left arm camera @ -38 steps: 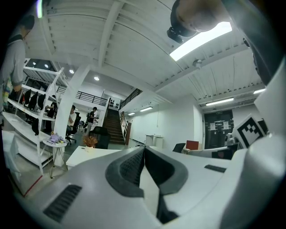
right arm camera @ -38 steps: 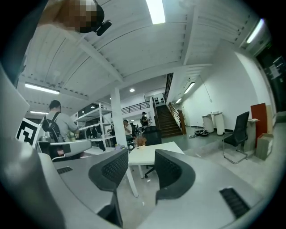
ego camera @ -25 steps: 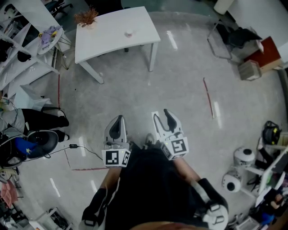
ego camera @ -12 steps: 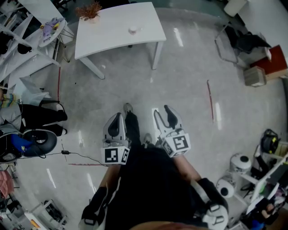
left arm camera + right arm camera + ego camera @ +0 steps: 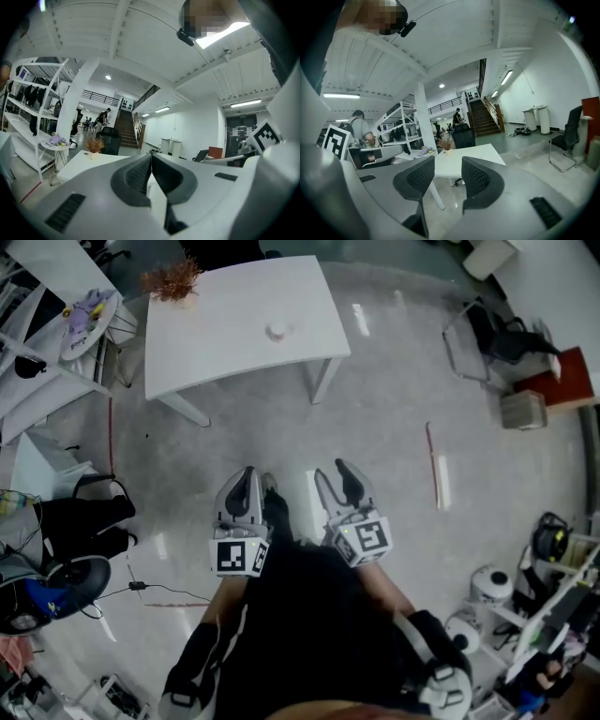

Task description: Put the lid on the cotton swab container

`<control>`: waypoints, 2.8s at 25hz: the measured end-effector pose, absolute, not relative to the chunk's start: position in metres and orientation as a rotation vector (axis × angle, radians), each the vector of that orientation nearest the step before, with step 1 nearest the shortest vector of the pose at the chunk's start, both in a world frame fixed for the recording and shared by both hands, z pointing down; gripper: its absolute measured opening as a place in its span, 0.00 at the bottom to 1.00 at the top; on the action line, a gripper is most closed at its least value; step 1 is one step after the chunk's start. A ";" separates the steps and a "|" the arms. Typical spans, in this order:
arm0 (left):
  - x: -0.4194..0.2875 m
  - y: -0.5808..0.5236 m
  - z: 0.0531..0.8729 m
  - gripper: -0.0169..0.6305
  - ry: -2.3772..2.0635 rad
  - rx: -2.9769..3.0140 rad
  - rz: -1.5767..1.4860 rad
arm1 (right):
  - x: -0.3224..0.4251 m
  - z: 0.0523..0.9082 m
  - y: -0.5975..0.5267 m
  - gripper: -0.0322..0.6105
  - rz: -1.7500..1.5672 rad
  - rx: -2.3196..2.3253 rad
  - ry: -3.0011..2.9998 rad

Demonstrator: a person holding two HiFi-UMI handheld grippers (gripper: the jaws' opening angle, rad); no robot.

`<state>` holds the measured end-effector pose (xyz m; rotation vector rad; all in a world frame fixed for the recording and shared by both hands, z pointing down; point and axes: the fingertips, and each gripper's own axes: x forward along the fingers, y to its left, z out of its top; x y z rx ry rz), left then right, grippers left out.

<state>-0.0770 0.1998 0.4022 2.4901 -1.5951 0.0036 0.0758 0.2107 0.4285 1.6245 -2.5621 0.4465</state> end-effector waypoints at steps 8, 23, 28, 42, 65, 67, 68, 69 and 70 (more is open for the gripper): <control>-0.103 0.067 0.394 0.04 -1.517 2.526 0.022 | 0.045 0.428 0.079 0.31 0.473 1.664 -2.521; -0.078 -0.093 0.446 0.04 -1.467 2.512 0.131 | 0.071 0.471 -0.109 0.31 0.681 1.645 -2.462; -0.057 -0.156 0.469 0.04 -1.496 2.505 0.182 | 0.090 0.503 -0.179 0.31 0.769 1.587 -2.450; -0.042 -0.271 0.571 0.04 -1.508 2.486 0.459 | 0.108 0.592 -0.294 0.31 1.006 1.420 -2.308; 0.005 -0.330 0.759 0.42 -0.805 2.675 1.087 | 0.102 0.703 -0.333 0.31 1.455 1.262 -1.989; 0.010 -0.335 0.760 0.42 -0.780 2.702 1.076 | 0.097 0.705 -0.332 0.31 1.468 1.238 -1.986; 0.012 -0.337 0.761 0.42 -0.769 2.721 1.075 | 0.093 0.705 -0.332 0.31 1.470 1.223 -1.988; 0.014 -0.339 0.761 0.42 -0.761 2.741 1.078 | 0.090 0.706 -0.332 0.31 1.469 1.207 -1.991; 0.016 -0.341 0.761 0.41 -0.756 2.760 1.083 | 0.087 0.705 -0.331 0.31 1.464 1.193 -1.994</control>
